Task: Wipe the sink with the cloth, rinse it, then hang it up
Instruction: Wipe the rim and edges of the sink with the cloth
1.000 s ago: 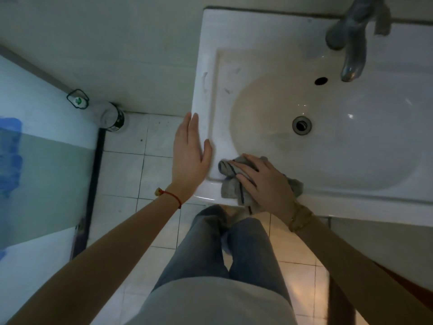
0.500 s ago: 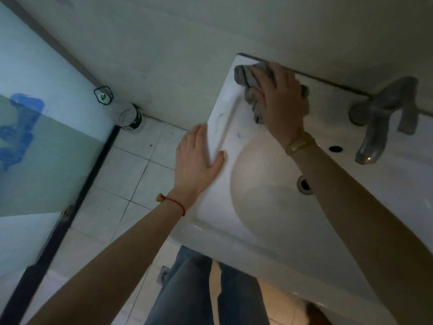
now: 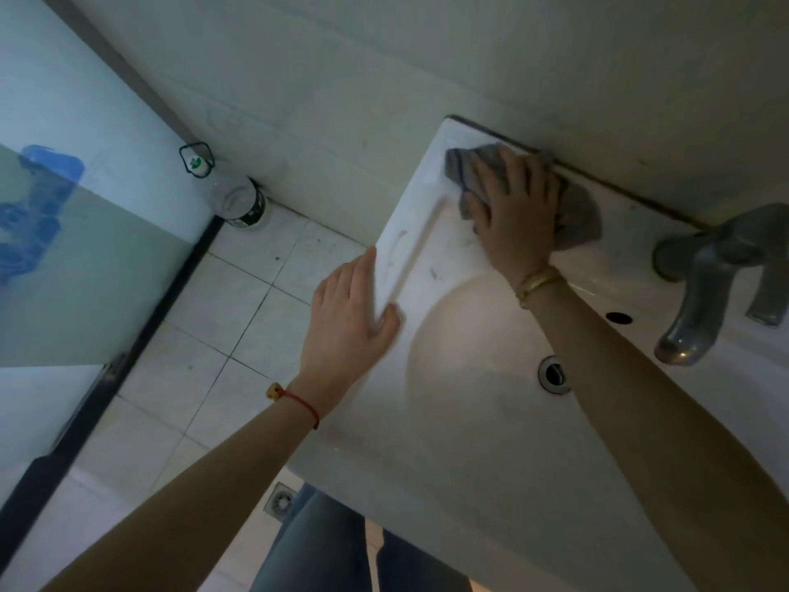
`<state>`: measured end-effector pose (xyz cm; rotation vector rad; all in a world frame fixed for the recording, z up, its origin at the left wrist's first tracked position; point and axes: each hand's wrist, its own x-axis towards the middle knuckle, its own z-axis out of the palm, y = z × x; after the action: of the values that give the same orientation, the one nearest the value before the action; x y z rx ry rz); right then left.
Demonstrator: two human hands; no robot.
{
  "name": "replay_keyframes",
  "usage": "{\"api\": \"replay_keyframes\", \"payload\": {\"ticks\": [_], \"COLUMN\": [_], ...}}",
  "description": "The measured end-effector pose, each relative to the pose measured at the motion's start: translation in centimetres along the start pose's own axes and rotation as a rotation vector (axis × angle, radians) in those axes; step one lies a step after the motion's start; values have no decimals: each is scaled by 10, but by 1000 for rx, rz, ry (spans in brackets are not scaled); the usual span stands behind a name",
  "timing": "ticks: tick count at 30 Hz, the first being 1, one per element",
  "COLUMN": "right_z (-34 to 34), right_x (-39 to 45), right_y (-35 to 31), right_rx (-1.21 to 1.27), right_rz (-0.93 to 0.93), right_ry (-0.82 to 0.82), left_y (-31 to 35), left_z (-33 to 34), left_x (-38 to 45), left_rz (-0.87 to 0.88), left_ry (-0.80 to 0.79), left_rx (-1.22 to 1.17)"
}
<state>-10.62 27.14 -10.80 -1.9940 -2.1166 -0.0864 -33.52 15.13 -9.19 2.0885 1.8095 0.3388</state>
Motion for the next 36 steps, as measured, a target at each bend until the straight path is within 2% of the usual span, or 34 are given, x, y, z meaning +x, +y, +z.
{"api": "replay_keyframes", "payload": {"ticks": [2,5,8,11,12,15,18,20,22,25,28,31,34,36], "right_z": [3,-6,-18,-16,-12,-3,-7,-15,-26,-29,-17,-5,-10,-13], "right_x": [13,-14,-63,-53,-39,-3,-7,-32,-58,-63,-27,0,-17,-50], "right_y": [-11,23,72,61,45,-3,9,39,66,74,38,-1,19,50], "right_rx": [-6,-35,-59,-59,-46,35,76,35,37,16,-7,54,20,-41], "right_rz": [-57,-124,100,289,256,-17,-108,-78,60,187,131,-30,-175,-132], "right_ry": [-18,-17,18,43,22,-54,-98,-85,-27,80,50,5,-21,-17], "left_y": [1,1,2,4,4,5,5,5,5,4,4,3,2,3], "left_z": [0,-1,-2,-3,-3,-5,-4,-4,-3,-3,-3,-3,-3,-4], "left_x": [0,0,0,0,-1,-1,0,0,-1,-1,0,0,0,0], "left_rz": [-1,-8,-14,-12,-12,-21,-23,-18,-22,-18,-13,-19,-24,-24], "left_ry": [3,3,-2,-4,-7,-6,-2,2,14,17,14,12,14,18], "left_rx": [18,28,16,20,23,16,10,7,8,10,18,19,18,2]}}
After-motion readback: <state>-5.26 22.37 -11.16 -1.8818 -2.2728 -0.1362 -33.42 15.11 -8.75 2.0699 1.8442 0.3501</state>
